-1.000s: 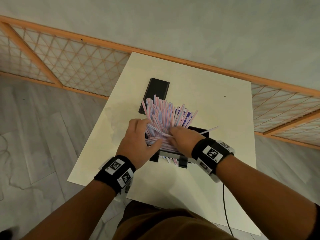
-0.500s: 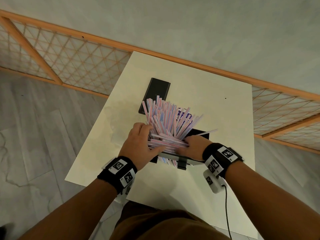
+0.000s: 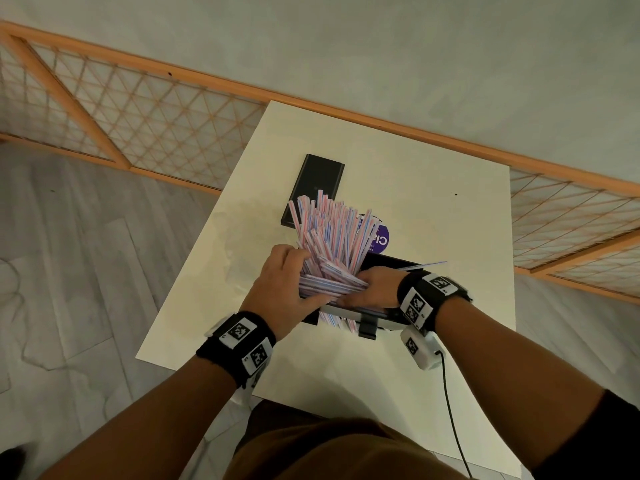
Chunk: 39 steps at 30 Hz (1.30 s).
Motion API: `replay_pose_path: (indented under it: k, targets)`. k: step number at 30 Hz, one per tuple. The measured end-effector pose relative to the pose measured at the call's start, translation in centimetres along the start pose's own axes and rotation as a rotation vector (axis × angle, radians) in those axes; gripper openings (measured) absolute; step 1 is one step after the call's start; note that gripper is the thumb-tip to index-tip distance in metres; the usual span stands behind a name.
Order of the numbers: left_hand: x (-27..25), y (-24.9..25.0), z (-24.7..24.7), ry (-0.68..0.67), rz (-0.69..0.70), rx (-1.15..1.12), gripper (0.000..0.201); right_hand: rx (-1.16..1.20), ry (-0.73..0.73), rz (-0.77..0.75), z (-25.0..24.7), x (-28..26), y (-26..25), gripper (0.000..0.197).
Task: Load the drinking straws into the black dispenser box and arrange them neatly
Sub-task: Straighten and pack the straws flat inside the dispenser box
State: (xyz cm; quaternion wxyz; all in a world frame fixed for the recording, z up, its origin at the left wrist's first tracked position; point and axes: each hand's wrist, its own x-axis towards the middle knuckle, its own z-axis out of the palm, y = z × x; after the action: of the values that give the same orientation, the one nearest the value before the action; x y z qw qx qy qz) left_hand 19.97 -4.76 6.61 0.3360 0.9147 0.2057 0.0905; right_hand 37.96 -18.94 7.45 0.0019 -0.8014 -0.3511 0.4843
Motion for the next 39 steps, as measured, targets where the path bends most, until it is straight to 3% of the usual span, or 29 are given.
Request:
replay_pose_path:
  k: [4, 10, 14, 18, 20, 30, 39]
  targets:
    - [0.0, 0.2, 0.0, 0.002, 0.035, 0.022, 0.064, 0.066, 0.032, -0.026, -0.2, 0.6, 0.6, 0.074]
    - [0.1, 0.5, 0.1, -0.006, 0.044, 0.002, 0.056, -0.109, 0.068, -0.005, -0.5, 0.1, -1.0, 0.044]
    - [-0.1, 0.3, 0.0, 0.045, 0.034, -0.028, 0.06, -0.135, 0.004, 0.052, -0.3, 0.5, -1.4, 0.06]
    - [-0.2, 0.1, -0.1, 0.024, 0.043, 0.004, 0.072, 0.04, -0.118, 0.089, -0.6, 1.4, -1.1, 0.094]
    - [-0.3, 0.1, -0.1, 0.001, 0.066, 0.033, 0.068, 0.067, -0.113, 0.083, -0.5, 2.0, -0.6, 0.098]
    - [-0.6, 0.3, 0.0, -0.015, 0.114, 0.155, 0.064, -0.083, -0.039, 0.053, -1.5, 0.2, -2.6, 0.08]
    - [-0.3, 0.4, -0.4, -0.031, 0.094, 0.124, 0.052, -0.189, 0.115, -0.001, -1.4, -1.6, -2.6, 0.042]
